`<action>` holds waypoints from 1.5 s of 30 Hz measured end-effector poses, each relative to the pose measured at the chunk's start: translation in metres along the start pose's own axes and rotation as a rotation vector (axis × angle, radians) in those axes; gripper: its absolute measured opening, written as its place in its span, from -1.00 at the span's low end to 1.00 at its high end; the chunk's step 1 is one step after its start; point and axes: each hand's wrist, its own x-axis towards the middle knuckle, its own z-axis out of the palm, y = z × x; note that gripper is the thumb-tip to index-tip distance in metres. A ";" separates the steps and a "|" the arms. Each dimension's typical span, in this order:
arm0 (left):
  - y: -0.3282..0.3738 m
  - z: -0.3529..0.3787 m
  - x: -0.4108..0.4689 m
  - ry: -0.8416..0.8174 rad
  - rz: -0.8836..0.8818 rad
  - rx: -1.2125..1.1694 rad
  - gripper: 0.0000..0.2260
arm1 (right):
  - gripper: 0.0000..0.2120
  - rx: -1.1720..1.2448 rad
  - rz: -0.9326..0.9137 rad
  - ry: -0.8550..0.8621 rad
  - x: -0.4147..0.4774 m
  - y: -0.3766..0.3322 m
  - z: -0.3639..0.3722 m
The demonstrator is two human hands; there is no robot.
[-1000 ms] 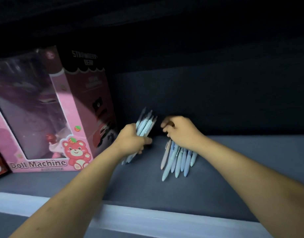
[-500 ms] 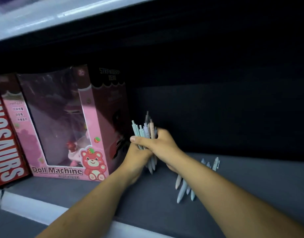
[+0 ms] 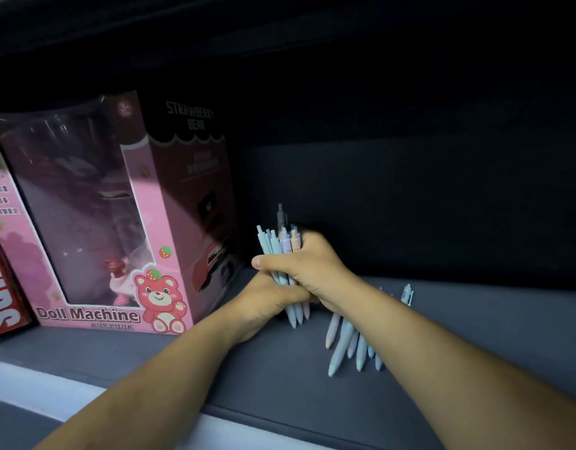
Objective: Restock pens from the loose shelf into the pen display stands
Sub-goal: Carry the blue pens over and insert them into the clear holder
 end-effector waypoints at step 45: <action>0.013 0.006 -0.006 -0.091 -0.051 -0.110 -0.85 | -0.87 0.190 0.011 0.177 -0.013 -0.023 -0.011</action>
